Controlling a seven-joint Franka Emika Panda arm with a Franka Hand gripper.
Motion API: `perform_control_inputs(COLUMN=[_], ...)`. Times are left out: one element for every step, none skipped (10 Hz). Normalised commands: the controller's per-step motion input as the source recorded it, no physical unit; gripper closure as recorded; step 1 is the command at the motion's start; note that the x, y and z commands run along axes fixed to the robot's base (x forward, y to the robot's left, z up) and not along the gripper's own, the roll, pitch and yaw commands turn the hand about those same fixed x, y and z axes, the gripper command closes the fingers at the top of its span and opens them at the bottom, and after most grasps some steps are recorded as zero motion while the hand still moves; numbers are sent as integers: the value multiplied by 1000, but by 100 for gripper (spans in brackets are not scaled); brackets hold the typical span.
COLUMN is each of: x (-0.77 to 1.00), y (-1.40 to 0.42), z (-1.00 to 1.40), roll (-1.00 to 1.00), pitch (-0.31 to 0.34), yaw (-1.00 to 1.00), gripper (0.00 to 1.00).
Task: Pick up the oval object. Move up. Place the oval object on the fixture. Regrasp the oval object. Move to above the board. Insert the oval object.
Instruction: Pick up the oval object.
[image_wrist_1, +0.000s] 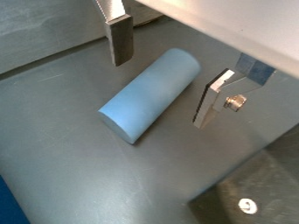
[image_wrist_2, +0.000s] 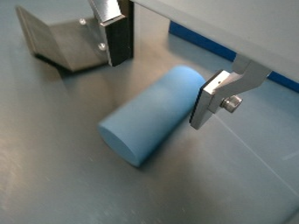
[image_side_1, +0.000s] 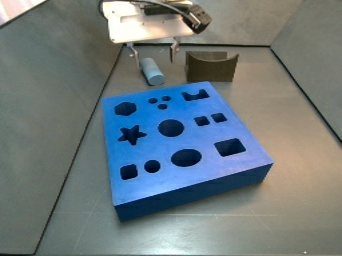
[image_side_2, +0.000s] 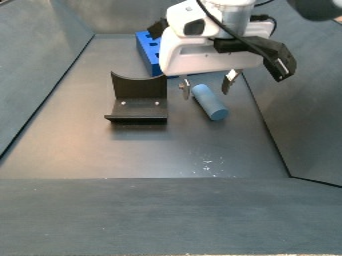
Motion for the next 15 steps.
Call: perform_control_inputs(x=[-31,0,29,0,-123,0,0,0,0,0,0,0,0,0,0], y=[0,0,46,0,0,0,-143,0,0,0,0,0,0,0,0], z=[-594,0,0,-314,-426,0,0,0,0,0,0,0,0,0,0], roll=[61,-34,-16,19,74,0,94,0,0,0,0,0,0,0,0], pitch=[-111,0,0,-16,-79,0,0,0,0,0,0,0,0,0,0], yaw=[0,0,-11,0,0,0,34,0,0,0,0,0,0,0,0], gripper=[0,0,0,0,0,100,100,100,100,100,100,100,100,100,100])
